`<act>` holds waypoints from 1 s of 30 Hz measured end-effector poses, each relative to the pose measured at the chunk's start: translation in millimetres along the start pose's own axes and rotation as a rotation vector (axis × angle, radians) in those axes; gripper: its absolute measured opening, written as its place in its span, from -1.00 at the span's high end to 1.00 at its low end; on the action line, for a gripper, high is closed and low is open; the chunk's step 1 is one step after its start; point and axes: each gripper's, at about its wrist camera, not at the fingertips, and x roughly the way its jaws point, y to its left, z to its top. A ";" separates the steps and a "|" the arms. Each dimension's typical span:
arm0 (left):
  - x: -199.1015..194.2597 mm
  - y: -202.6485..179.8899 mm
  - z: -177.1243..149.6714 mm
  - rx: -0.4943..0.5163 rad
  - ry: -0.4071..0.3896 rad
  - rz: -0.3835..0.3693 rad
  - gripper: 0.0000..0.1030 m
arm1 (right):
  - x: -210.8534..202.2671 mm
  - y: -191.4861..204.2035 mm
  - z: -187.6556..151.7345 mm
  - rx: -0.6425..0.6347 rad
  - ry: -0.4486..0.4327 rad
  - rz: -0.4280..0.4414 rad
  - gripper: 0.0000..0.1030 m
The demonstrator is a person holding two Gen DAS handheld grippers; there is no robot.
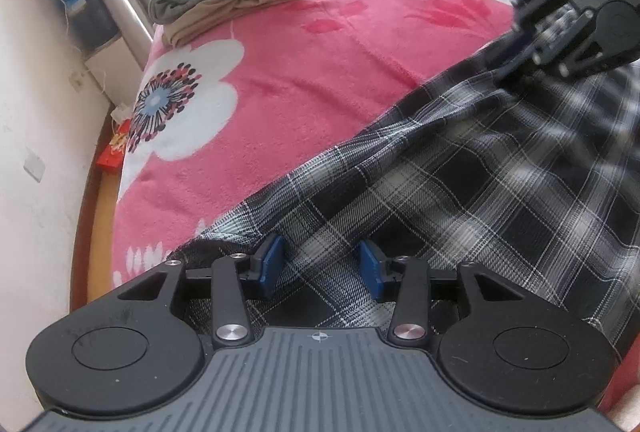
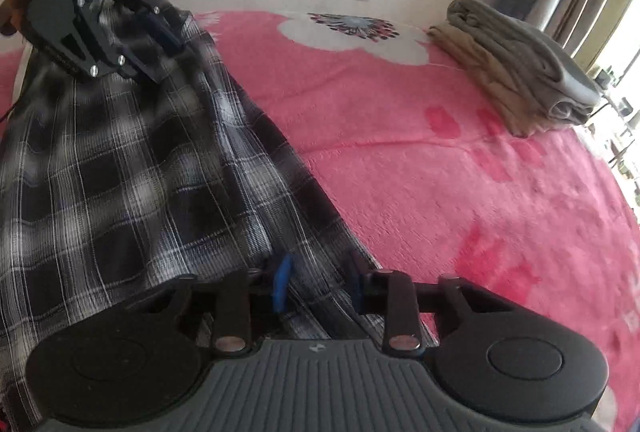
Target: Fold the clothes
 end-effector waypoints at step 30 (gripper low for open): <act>-3.2 -11.0 5.8 0.041 0.017 0.119 0.09 | -11.2 -61.2 -39.4 0.784 -0.166 -0.213 0.76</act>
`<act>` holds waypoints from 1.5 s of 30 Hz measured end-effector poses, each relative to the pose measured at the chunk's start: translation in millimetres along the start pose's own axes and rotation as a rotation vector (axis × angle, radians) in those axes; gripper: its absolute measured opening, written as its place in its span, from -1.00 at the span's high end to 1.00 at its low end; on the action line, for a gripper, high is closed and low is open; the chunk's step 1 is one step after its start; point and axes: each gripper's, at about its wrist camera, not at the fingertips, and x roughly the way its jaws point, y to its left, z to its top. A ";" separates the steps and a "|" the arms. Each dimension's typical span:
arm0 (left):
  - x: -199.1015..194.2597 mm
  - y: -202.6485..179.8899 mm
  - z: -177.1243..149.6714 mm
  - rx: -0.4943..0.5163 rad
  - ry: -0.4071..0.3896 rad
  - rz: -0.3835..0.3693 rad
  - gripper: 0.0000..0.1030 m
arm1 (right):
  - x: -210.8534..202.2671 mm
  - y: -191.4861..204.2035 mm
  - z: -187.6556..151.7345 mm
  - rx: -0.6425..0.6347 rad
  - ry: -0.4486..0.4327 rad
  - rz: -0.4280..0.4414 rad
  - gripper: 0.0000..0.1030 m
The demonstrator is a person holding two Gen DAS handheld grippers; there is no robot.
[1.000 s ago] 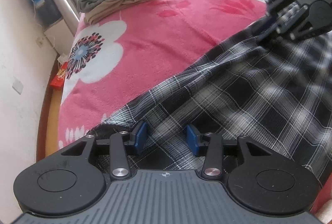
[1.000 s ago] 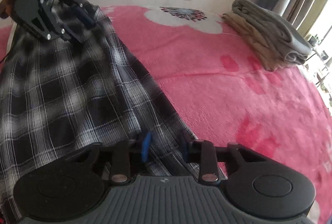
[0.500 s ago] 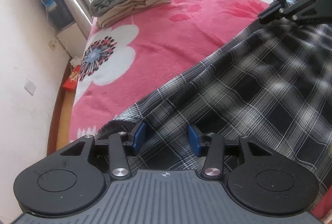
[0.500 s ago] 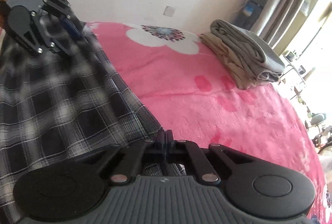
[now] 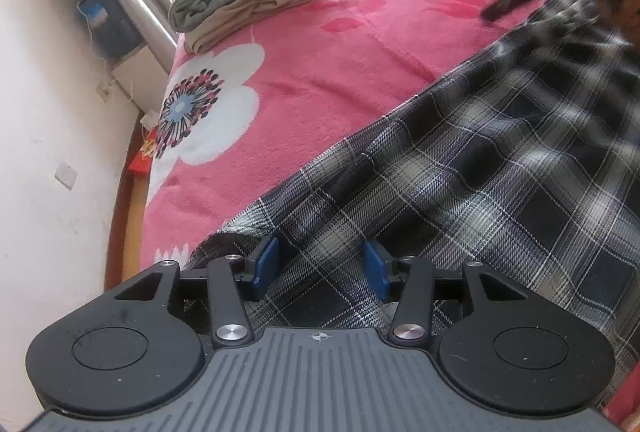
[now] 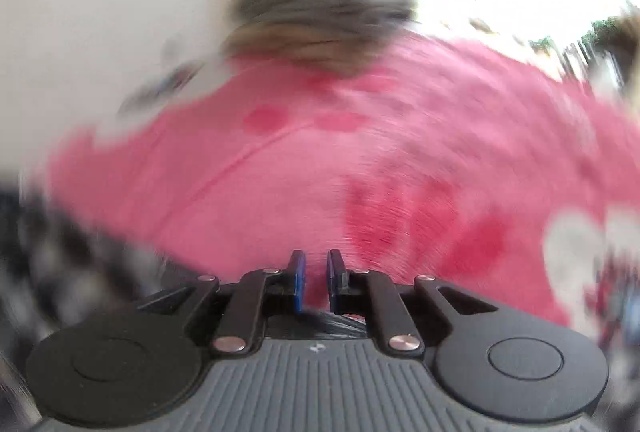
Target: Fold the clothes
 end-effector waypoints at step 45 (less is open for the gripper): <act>26.8 -116.6 99.1 0.058 -0.203 -0.147 0.08 | -82.3 -110.3 -31.0 -0.605 0.100 0.002 0.27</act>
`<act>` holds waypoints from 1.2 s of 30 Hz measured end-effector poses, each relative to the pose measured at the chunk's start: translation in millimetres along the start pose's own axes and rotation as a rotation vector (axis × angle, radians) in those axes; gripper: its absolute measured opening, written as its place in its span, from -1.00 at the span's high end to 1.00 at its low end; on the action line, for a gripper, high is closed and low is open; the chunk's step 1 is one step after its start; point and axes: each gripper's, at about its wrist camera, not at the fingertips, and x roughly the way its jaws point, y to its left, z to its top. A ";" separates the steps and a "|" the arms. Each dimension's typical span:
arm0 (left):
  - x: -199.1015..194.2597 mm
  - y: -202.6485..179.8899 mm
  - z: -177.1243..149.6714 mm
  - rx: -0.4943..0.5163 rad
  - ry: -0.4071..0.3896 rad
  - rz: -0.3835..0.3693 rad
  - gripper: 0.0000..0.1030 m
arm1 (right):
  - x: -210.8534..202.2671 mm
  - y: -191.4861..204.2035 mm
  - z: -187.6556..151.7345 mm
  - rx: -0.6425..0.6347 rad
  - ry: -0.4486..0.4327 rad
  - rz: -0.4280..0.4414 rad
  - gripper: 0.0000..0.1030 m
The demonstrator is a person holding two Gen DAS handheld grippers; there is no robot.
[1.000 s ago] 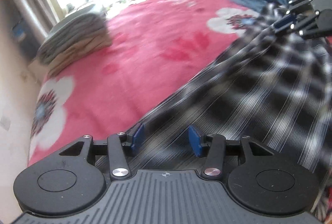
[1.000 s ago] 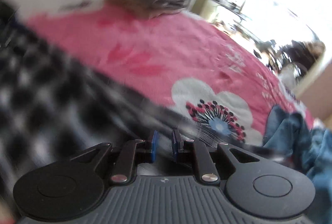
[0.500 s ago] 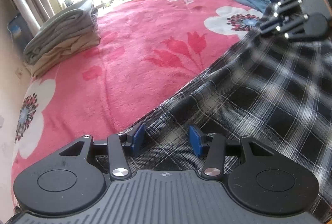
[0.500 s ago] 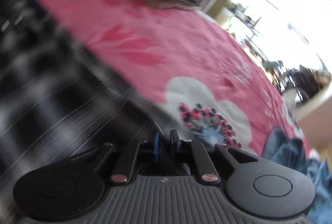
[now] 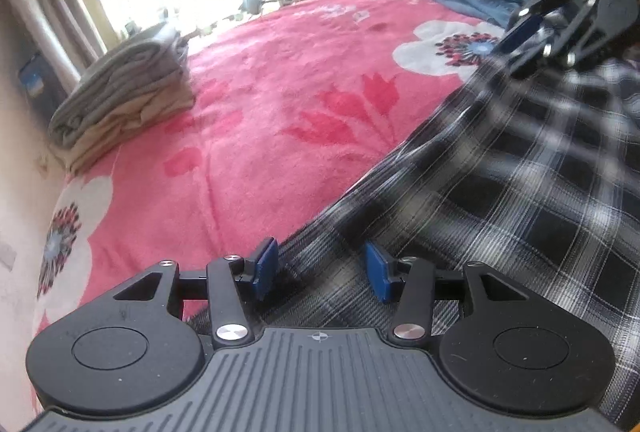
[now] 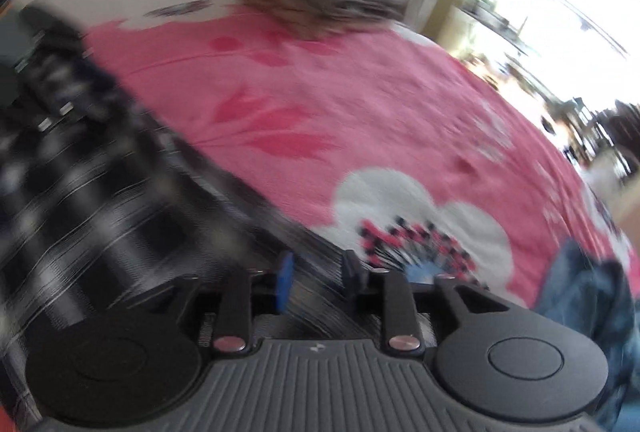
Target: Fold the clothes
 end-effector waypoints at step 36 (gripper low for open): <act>13.3 -42.1 40.4 -0.031 -0.109 -0.163 0.31 | 37.2 17.7 16.2 0.090 -0.065 -0.119 0.94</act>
